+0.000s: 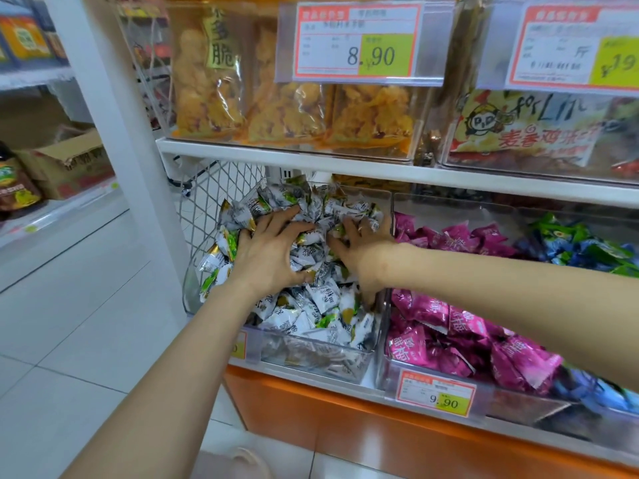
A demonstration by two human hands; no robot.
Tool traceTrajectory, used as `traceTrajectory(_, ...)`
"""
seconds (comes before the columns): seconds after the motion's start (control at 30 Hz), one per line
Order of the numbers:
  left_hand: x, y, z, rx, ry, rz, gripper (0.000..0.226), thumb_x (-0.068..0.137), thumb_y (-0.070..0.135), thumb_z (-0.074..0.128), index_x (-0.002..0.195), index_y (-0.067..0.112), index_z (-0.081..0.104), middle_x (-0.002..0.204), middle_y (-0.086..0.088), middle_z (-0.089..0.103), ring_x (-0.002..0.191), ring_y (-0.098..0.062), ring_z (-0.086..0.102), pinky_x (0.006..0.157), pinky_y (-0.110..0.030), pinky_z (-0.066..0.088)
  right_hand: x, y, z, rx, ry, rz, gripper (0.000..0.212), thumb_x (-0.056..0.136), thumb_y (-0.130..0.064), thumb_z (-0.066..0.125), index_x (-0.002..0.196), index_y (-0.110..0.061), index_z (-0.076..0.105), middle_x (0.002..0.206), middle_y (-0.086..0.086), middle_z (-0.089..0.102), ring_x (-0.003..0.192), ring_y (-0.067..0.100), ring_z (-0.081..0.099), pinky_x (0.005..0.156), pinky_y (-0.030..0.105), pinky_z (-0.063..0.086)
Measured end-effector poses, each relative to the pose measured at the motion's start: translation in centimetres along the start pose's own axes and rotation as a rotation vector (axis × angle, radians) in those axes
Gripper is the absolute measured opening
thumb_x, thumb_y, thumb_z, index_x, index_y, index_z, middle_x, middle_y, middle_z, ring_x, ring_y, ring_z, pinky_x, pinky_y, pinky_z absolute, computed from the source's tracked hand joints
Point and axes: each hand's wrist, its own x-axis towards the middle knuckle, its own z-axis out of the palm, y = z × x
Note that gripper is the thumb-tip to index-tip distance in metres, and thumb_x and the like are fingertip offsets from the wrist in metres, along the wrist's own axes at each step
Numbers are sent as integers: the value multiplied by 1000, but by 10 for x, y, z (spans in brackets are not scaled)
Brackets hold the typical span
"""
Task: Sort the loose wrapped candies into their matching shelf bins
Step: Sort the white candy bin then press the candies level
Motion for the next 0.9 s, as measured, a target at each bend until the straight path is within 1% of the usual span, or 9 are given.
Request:
traceTrajectory(0.1, 1, 1, 1, 13, 5, -7, 86, 69, 49, 74, 142, 35, 31, 155, 9, 13, 141, -16, 12, 106, -50, 23, -2, 10, -8, 127, -133, -116, 123, 68, -58, 72, 149, -19, -12, 159, 9, -1, 144, 32, 12, 114, 50, 21)
traceTrajectory(0.17, 2, 1, 2, 12, 10, -3, 85, 69, 49, 74, 141, 36, 31, 154, 9, 14, 141, -15, 11, 106, -49, 23, -3, 7, -2, 109, -154, -119, 120, 75, -51, 71, 146, -24, -23, 158, 10, 1, 144, 34, 12, 113, 56, 16)
traceTrajectory(0.27, 3, 0, 3, -3, 12, -1, 83, 69, 48, 75, 140, 36, 34, 154, 9, 14, 141, -14, 11, 106, -49, 23, -3, -3, 5, 44, -141, -87, 112, 86, -37, 64, 138, -31, -34, 155, 20, -15, 143, 41, 3, 110, 64, 14)
traceTrajectory(0.37, 3, 0, 3, -13, 0, -2, 83, 68, 47, 75, 139, 36, 35, 154, 10, 13, 141, -14, 10, 107, -52, 22, -11, -8, 3, 54, -145, -104, 119, 80, -44, 68, 138, -30, -35, 145, 21, -37, 141, 42, -8, 110, 63, 13)
traceTrajectory(0.57, 3, 1, 3, -8, -6, -5, 81, 69, 46, 75, 139, 36, 35, 155, 9, 13, 141, -15, 10, 107, -52, 21, -10, -17, 19, 9, -13, -83, 126, 73, -55, 70, 141, -25, -31, 146, 27, -30, 139, 51, 0, 109, 66, 8)
traceTrajectory(0.63, 2, 2, 2, -8, -9, -5, 82, 69, 45, 75, 140, 36, 36, 155, 9, 13, 141, -16, 10, 107, -52, 21, -10, -17, 17, -21, 13, -81, 128, 69, -59, 72, 144, -25, -26, 152, 27, -17, 137, 49, 17, 107, 62, 21)
traceTrajectory(0.7, 2, 2, 2, -10, -14, -6, 82, 69, 46, 76, 140, 36, 35, 155, 9, 13, 141, -17, 11, 107, -52, 22, -9, -16, 14, -13, 50, -90, 124, 68, -56, 74, 148, -23, -16, 152, 23, 17, 121, 41, 47, 96, 51, 42)
traceTrajectory(0.77, 1, 2, 1, -5, -19, -7, 85, 68, 46, 76, 140, 36, 34, 155, 8, 13, 141, -17, 11, 107, -52, 22, -6, -11, 12, 56, 108, -124, 118, 69, -48, 77, 149, -22, -5, 132, 14, 49, 96, 29, 58, 76, 38, 51)
traceTrajectory(0.9, -1, 2, 0, 18, -25, -3, 90, 68, 48, 76, 144, 32, 29, 155, 7, 12, 141, -18, 11, 106, -51, 24, 5, 1, 8, 325, 163, -153, 106, 74, -28, 77, 150, -27, 4, 137, 9, 47, 99, 22, 53, 70, 27, 39)
